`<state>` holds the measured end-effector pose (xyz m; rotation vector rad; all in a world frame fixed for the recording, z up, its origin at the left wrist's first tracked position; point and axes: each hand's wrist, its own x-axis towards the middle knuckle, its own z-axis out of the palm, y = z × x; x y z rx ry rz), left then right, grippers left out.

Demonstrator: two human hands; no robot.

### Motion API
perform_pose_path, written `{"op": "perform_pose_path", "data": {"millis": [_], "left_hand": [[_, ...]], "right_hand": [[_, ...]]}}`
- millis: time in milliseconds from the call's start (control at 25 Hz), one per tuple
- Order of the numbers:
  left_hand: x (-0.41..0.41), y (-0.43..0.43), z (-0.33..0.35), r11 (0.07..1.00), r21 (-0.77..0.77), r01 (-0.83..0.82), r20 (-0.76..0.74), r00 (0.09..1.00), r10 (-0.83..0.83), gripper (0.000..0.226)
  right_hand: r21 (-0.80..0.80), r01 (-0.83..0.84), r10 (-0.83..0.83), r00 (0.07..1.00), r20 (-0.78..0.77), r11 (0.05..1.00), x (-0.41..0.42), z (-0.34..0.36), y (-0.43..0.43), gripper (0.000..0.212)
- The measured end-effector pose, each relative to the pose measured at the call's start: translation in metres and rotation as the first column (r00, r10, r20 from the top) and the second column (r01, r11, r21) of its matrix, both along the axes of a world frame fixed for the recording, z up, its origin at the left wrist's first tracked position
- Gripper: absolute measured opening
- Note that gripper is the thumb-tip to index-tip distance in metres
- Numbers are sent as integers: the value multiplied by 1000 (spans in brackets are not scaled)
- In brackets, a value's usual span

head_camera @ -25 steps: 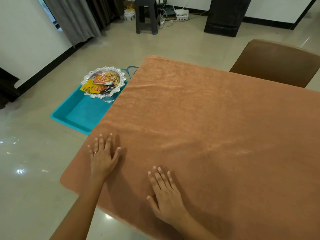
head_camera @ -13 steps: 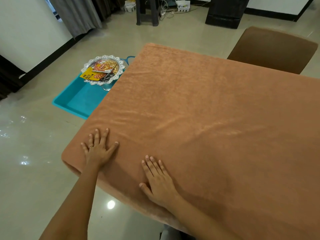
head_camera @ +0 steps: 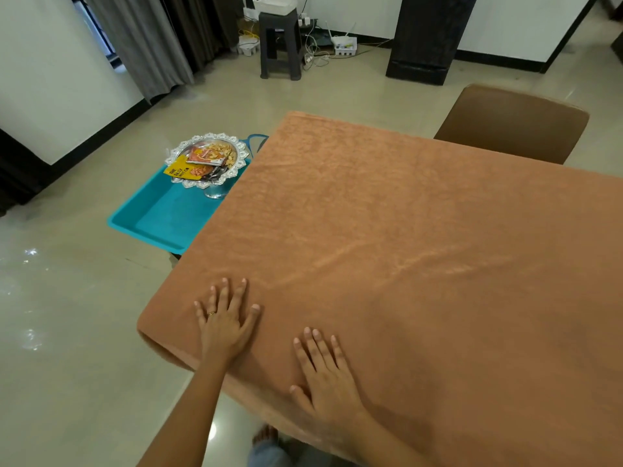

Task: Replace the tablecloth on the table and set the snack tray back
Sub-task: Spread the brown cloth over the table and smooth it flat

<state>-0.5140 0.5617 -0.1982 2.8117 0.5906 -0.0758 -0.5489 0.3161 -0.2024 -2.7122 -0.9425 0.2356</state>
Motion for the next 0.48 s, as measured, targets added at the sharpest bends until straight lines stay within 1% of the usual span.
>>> {"op": "perform_pose_path", "data": {"millis": [120,200,400,480], "left_hand": [[-16,5,-7,999,-47,-21,27,999,22,80],[-24,29,-9,1000,-30,-7,15,1000,8,80],[3,87,4,981,18,195,-21,981,-195,75],[2,102,3,972,29,234,-9,972,-234,71]], "right_hand": [[51,32,-33,999,18,998,-10,0,-1,80],[56,48,-50,998,27,997,-14,4,19,79],[-1,157,-157,988,2,988,2,10,90,76],[-20,199,-199,980,-9,980,2,9,106,76]]}}
